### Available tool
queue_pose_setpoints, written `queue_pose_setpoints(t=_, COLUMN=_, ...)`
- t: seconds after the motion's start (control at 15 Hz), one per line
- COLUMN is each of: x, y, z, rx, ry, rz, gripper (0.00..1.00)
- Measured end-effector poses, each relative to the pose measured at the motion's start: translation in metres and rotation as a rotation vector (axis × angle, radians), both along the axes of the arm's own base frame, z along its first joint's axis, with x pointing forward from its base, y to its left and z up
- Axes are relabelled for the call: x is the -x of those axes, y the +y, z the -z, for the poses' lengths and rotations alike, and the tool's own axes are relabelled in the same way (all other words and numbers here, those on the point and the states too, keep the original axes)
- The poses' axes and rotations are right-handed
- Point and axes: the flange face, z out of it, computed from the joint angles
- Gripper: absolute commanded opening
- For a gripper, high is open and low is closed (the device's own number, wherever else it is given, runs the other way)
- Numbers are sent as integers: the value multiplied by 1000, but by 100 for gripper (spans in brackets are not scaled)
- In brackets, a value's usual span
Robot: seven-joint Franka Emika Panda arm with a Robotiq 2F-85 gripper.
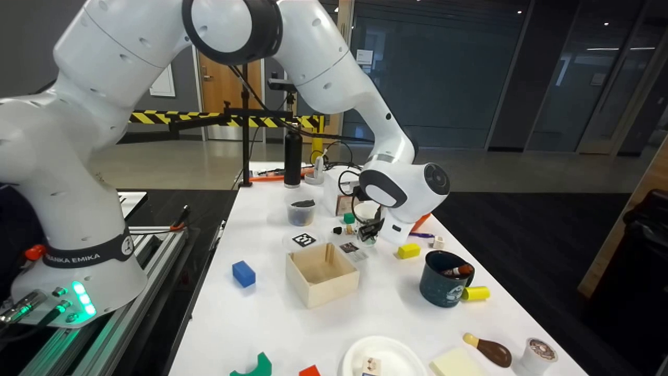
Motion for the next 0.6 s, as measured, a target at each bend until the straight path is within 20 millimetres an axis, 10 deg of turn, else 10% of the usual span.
queue_pose_setpoints(t=0.6, x=7, y=-15, z=8, rx=-68, ry=24, rz=41, gripper=20)
